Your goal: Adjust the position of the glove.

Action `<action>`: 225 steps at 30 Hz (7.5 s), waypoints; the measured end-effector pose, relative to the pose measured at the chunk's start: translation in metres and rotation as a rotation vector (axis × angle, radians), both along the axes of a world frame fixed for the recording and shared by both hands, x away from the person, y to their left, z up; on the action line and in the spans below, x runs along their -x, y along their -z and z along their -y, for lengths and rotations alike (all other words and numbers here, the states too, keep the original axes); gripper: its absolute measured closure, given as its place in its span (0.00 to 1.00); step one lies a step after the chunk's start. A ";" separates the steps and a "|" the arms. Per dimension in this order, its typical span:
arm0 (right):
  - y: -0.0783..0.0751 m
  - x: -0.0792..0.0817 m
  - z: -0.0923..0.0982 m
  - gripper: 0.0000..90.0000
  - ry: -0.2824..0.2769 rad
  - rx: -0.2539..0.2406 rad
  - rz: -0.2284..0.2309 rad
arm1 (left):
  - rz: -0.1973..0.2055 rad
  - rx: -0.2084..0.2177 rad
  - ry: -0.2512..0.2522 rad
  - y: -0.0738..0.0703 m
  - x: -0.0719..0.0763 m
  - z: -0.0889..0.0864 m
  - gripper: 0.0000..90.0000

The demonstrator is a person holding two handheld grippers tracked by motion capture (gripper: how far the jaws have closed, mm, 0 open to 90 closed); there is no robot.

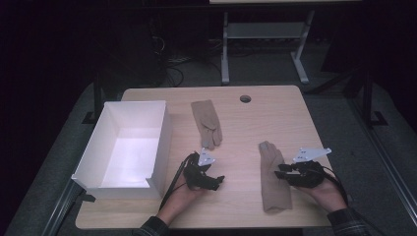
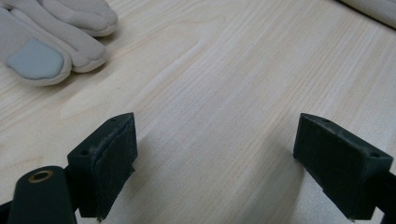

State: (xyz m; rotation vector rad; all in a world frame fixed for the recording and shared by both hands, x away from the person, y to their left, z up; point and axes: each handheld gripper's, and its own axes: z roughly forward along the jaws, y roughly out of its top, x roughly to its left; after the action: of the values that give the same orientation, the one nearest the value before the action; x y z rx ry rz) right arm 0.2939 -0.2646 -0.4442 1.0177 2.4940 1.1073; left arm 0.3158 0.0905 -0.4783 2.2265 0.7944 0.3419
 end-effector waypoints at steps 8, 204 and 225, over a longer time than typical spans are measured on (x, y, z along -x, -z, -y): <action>0.017 -0.023 0.023 0.36 0.187 0.025 0.028 | 0.002 -0.002 0.003 0.000 0.000 0.000 0.14; 0.039 -0.046 0.036 0.18 0.339 0.031 0.024 | -0.160 -0.147 -0.115 -0.028 -0.028 -0.011 1.00; 0.039 -0.046 0.035 0.18 0.340 0.031 0.023 | -0.211 -0.116 -0.023 -0.031 0.047 -0.029 0.98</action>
State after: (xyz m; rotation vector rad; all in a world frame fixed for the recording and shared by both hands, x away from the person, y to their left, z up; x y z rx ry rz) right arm 0.3395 -0.3000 -0.4827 1.3474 2.2022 0.9651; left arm 0.2684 0.1191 -0.4476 2.3914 0.9329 0.1698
